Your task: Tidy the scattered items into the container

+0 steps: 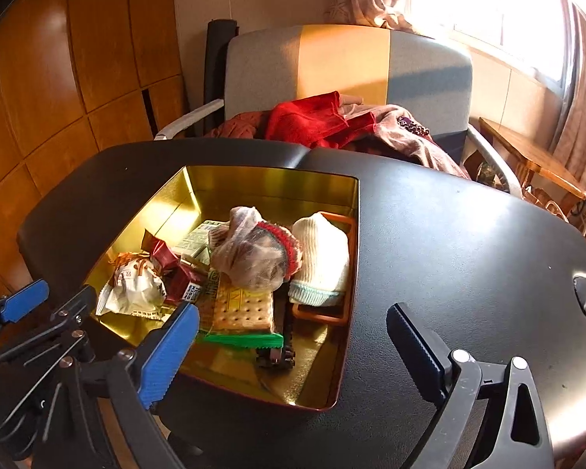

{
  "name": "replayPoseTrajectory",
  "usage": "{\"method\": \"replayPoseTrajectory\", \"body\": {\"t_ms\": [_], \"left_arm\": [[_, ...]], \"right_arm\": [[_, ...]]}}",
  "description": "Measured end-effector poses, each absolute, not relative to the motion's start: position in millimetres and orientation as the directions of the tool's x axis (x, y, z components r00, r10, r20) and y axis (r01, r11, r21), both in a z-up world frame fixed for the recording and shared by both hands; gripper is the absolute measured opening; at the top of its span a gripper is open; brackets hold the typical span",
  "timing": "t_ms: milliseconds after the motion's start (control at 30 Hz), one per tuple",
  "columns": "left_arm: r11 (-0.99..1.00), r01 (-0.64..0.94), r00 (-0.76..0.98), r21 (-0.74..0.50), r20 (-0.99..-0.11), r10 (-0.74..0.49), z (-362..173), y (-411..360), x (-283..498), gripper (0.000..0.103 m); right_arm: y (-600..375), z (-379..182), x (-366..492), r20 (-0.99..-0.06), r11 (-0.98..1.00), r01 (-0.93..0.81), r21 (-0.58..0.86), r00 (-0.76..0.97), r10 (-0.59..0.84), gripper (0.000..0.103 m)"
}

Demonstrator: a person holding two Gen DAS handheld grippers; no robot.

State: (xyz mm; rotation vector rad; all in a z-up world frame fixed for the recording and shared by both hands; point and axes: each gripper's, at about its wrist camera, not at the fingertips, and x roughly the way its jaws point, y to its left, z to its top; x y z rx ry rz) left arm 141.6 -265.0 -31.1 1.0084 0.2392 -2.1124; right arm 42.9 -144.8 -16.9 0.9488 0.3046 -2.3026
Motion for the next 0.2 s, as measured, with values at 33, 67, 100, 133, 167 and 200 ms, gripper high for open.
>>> {"method": "replayPoseTrajectory", "body": {"t_ms": [33,67,100,133,167,200], "left_arm": [[-0.692,0.708,-0.401,0.140,-0.727,-0.558,-30.6,-265.0,142.0,0.045],[-0.695,0.708,-0.410,0.126,-0.728,-0.549,-30.2,-266.0,142.5,0.043],[-0.698,0.707,-0.418,0.113,-0.730,-0.541,-29.8,-267.0,142.9,0.040],[-0.701,0.706,-0.426,0.101,-0.730,-0.535,-29.2,-267.7,143.5,0.039],[-0.703,0.705,-0.434,0.098,-0.724,-0.537,-28.0,-267.4,144.6,0.039],[-0.704,0.704,-0.441,0.096,-0.717,-0.539,-26.8,-267.1,145.7,0.039]], "right_arm": [[-145.2,-17.0,43.4,-0.699,-0.779,0.626,0.020,-0.549,-0.459,0.098],[-145.2,-17.0,43.5,-0.698,-0.779,0.626,0.020,-0.549,-0.459,0.098],[-145.1,-16.9,43.4,-0.698,-0.780,0.625,0.020,-0.550,-0.459,0.098],[-145.0,-16.8,43.4,-0.698,-0.781,0.625,0.019,-0.550,-0.458,0.098],[-144.9,-16.6,43.3,-0.698,-0.781,0.624,0.018,-0.552,-0.457,0.098],[-145.0,-16.2,43.3,-0.697,-0.782,0.623,0.018,-0.553,-0.457,0.098]]}}
